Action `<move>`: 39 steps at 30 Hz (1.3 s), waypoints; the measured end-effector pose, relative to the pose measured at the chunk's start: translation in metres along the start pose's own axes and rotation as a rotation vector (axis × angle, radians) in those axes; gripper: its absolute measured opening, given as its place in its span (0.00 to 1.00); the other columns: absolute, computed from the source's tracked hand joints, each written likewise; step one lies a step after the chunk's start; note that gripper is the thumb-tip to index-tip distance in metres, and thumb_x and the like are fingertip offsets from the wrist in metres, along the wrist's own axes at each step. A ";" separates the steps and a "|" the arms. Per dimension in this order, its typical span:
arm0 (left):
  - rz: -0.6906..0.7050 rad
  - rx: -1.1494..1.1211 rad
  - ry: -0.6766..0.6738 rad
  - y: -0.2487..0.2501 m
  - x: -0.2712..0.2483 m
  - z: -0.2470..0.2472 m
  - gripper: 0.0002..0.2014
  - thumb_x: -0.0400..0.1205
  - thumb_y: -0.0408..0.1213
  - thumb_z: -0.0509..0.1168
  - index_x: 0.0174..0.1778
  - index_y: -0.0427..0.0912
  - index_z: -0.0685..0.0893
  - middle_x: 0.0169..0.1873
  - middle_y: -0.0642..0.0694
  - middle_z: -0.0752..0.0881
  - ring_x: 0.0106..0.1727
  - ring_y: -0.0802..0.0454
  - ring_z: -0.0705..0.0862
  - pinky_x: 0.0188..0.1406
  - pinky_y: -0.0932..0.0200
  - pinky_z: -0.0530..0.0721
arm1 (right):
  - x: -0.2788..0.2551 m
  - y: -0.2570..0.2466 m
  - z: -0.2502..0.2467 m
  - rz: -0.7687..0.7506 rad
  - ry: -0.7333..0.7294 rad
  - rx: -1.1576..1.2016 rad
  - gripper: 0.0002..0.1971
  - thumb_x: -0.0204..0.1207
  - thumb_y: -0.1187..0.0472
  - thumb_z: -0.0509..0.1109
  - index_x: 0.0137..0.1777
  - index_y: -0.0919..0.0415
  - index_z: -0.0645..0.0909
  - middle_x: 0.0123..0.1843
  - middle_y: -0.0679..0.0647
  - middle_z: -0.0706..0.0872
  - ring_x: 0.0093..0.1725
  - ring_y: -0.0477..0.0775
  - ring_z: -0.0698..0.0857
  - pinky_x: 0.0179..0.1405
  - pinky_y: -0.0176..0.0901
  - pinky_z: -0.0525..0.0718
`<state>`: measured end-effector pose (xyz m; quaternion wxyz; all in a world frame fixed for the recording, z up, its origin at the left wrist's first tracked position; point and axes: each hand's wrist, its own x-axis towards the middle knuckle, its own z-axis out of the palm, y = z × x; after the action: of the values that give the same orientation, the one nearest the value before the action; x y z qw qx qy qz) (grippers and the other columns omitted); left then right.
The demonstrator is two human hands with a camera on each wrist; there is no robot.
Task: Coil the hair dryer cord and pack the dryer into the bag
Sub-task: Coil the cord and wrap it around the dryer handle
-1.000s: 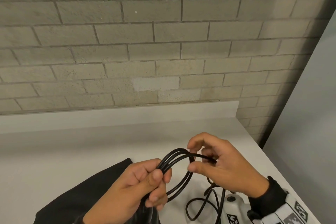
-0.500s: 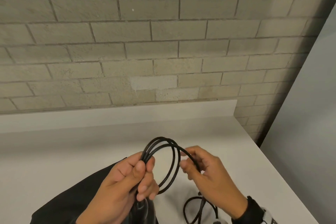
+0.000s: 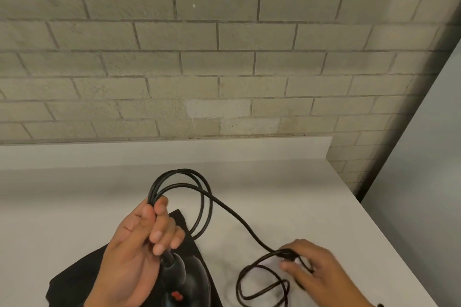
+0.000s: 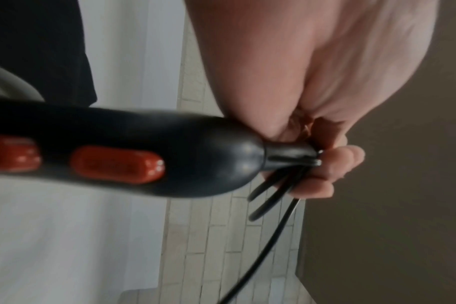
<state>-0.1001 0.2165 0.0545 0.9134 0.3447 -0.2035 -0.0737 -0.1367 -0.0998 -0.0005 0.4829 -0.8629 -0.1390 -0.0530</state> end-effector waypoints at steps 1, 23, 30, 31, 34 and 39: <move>-0.010 -0.054 -0.010 0.003 -0.001 -0.005 0.10 0.90 0.36 0.59 0.51 0.37 0.83 0.28 0.48 0.79 0.24 0.55 0.76 0.33 0.56 0.85 | -0.001 0.001 -0.007 -0.019 0.075 0.085 0.18 0.66 0.31 0.72 0.48 0.41 0.88 0.42 0.43 0.89 0.45 0.44 0.87 0.49 0.31 0.80; -0.038 0.309 0.309 -0.007 0.017 0.043 0.15 0.83 0.39 0.57 0.37 0.44 0.87 0.22 0.48 0.70 0.20 0.55 0.69 0.27 0.60 0.82 | 0.003 -0.023 -0.027 -0.112 0.052 0.038 0.09 0.69 0.59 0.80 0.42 0.50 0.81 0.44 0.49 0.83 0.40 0.52 0.80 0.45 0.37 0.78; -0.058 0.332 0.244 -0.012 0.019 0.046 0.11 0.80 0.45 0.64 0.41 0.42 0.86 0.24 0.48 0.71 0.22 0.56 0.70 0.29 0.59 0.82 | 0.013 -0.028 0.003 -0.064 -0.212 -0.117 0.05 0.77 0.52 0.72 0.50 0.42 0.85 0.45 0.39 0.86 0.42 0.46 0.79 0.47 0.38 0.81; -0.055 0.330 0.268 -0.011 0.019 0.045 0.11 0.82 0.43 0.61 0.41 0.42 0.86 0.23 0.48 0.70 0.21 0.56 0.70 0.28 0.59 0.82 | 0.014 -0.029 0.004 -0.046 -0.181 -0.063 0.02 0.75 0.54 0.74 0.46 0.45 0.86 0.43 0.42 0.87 0.42 0.46 0.80 0.47 0.39 0.81; -0.036 0.322 0.315 -0.005 0.017 0.041 0.14 0.84 0.40 0.57 0.39 0.43 0.86 0.23 0.48 0.69 0.21 0.56 0.69 0.26 0.61 0.81 | 0.016 -0.030 -0.002 0.037 0.009 0.351 0.06 0.68 0.59 0.80 0.41 0.58 0.87 0.40 0.58 0.88 0.40 0.51 0.84 0.45 0.44 0.83; -0.005 0.275 0.369 0.005 0.012 0.031 0.12 0.85 0.41 0.56 0.42 0.42 0.82 0.23 0.50 0.68 0.20 0.57 0.68 0.24 0.62 0.80 | 0.022 -0.012 -0.017 0.292 0.402 1.114 0.09 0.70 0.58 0.76 0.40 0.60 0.79 0.39 0.57 0.83 0.41 0.54 0.83 0.39 0.43 0.88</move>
<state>-0.1023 0.1984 0.0833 0.8793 0.4743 -0.0402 0.0167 -0.1188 -0.1039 0.0235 0.8809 -0.4637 0.0678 -0.0672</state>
